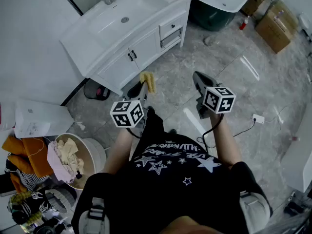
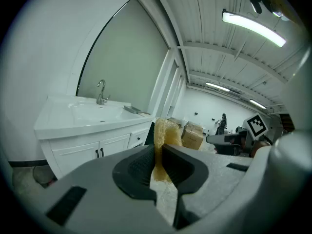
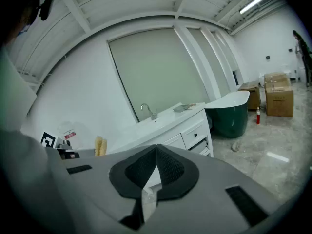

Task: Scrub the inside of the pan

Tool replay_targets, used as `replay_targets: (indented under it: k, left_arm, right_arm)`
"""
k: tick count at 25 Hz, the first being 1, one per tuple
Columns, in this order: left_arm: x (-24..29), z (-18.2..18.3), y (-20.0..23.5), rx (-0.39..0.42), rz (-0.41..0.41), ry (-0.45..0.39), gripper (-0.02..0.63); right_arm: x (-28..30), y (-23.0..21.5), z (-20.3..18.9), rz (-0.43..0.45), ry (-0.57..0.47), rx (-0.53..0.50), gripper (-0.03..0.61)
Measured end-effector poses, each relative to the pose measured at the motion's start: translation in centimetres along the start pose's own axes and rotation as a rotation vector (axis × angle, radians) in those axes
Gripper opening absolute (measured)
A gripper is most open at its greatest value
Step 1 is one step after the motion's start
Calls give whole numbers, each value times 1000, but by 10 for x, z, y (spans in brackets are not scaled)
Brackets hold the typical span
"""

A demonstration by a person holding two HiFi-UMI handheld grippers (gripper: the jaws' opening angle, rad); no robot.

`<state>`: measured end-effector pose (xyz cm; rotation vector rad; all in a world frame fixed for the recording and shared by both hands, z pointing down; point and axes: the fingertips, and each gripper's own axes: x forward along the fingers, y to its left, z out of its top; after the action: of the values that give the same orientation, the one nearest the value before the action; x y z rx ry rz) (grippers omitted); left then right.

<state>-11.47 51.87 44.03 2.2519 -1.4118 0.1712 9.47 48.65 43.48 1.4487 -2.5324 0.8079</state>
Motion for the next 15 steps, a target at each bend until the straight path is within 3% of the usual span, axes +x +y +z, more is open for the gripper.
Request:
replay_targets:
  k: [15]
  left_arm:
    - [-9, -4, 0, -5, 3, -4, 51]
  right_arm:
    - [-10, 1, -15, -14, 6, 14, 6]
